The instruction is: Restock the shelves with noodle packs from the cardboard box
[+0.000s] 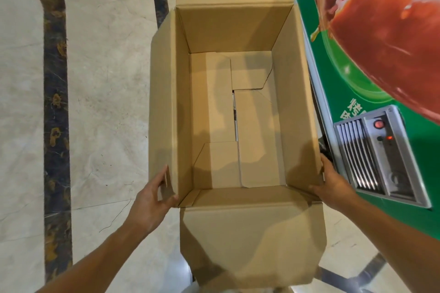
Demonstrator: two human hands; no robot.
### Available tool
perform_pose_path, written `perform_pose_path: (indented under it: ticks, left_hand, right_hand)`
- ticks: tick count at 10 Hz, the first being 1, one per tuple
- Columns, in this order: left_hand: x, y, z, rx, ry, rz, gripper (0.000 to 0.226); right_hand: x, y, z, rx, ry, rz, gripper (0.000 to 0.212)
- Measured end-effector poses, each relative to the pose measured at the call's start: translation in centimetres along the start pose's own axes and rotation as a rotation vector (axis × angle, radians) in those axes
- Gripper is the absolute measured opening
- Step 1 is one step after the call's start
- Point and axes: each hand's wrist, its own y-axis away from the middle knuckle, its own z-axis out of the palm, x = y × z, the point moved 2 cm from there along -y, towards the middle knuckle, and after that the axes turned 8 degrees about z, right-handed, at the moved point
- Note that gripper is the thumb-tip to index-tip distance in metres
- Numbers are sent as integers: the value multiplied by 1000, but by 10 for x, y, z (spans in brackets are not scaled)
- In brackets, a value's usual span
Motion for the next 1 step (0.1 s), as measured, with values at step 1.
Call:
perform_pose_path:
  ticks: [1]
  left_hand:
    - [19, 25, -14, -157, -101, -59, 65]
  right_hand:
    - [-8, 43, -11, -22, 139, -17, 68]
